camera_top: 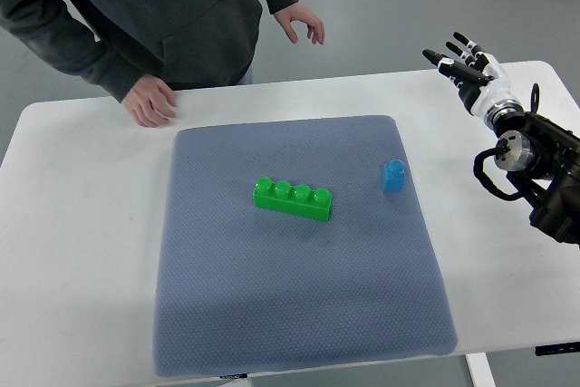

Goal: Stack blue block on green block with right hand

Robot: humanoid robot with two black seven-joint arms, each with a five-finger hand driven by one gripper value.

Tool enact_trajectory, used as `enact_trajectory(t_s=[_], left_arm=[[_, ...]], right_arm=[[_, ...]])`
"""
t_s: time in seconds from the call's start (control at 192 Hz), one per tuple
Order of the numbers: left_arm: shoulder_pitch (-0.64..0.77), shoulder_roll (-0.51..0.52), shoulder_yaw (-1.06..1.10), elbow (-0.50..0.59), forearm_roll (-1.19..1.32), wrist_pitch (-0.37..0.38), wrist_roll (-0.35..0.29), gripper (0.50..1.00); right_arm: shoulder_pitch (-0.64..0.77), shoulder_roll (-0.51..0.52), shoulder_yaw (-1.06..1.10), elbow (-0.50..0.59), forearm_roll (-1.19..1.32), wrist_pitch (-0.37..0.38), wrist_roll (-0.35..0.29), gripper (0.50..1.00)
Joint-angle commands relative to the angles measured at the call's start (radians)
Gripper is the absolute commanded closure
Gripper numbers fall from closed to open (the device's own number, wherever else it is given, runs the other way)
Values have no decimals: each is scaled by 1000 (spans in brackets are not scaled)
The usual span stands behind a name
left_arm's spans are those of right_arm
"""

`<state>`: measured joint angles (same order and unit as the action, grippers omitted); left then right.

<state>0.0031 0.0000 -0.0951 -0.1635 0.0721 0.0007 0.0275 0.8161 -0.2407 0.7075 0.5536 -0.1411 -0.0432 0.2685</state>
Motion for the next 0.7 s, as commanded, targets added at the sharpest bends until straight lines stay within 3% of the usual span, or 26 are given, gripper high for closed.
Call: enact_trajectory(t_s=[0.0, 0.697], left_arm=[[0, 0, -2, 1, 0, -1, 0, 500], [2, 0, -2, 1, 0, 1, 0, 500]], right_arm=[[0, 0, 0, 0, 0, 0, 0, 583], [0, 3, -11, 2, -11, -1, 1, 583]])
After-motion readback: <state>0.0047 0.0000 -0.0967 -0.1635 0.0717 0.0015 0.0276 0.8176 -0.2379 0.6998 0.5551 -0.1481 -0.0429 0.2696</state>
